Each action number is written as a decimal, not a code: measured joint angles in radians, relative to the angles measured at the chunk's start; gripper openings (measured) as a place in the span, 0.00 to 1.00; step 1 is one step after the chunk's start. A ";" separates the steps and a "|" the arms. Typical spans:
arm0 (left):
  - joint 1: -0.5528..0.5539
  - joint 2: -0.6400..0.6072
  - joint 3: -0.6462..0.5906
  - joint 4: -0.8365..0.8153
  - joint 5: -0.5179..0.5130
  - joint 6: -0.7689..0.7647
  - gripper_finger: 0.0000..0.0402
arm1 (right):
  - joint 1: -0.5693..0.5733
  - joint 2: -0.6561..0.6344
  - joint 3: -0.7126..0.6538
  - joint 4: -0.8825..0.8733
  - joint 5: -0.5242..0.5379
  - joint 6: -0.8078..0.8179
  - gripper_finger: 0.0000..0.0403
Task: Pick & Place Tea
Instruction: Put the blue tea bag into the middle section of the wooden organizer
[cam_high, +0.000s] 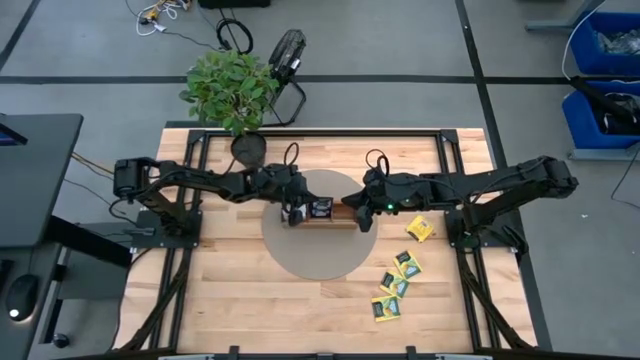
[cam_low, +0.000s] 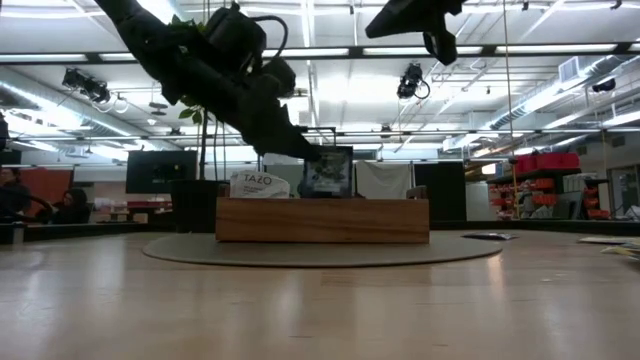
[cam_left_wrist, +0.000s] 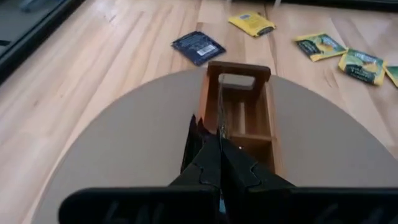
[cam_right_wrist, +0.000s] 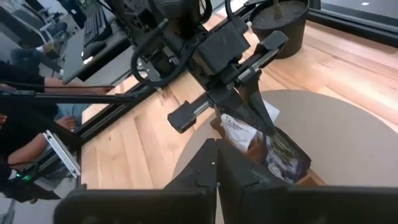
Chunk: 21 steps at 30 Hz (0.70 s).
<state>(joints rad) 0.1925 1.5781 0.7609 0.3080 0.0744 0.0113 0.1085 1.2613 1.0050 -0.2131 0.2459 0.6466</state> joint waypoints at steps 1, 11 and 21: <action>-0.001 0.006 0.000 0.008 0.001 -0.004 0.00 | 0.000 0.000 0.000 -0.005 0.000 0.000 0.02; -0.006 0.014 0.000 0.003 0.015 0.000 0.00 | 0.000 0.000 0.000 -0.006 0.000 0.000 0.02; -0.006 0.015 0.000 -0.023 0.020 0.000 0.00 | 0.000 0.000 0.000 -0.007 0.000 0.000 0.02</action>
<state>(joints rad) 0.1860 1.5934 0.7609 0.2855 0.0940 0.0110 0.1083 1.2613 1.0052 -0.2203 0.2459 0.6468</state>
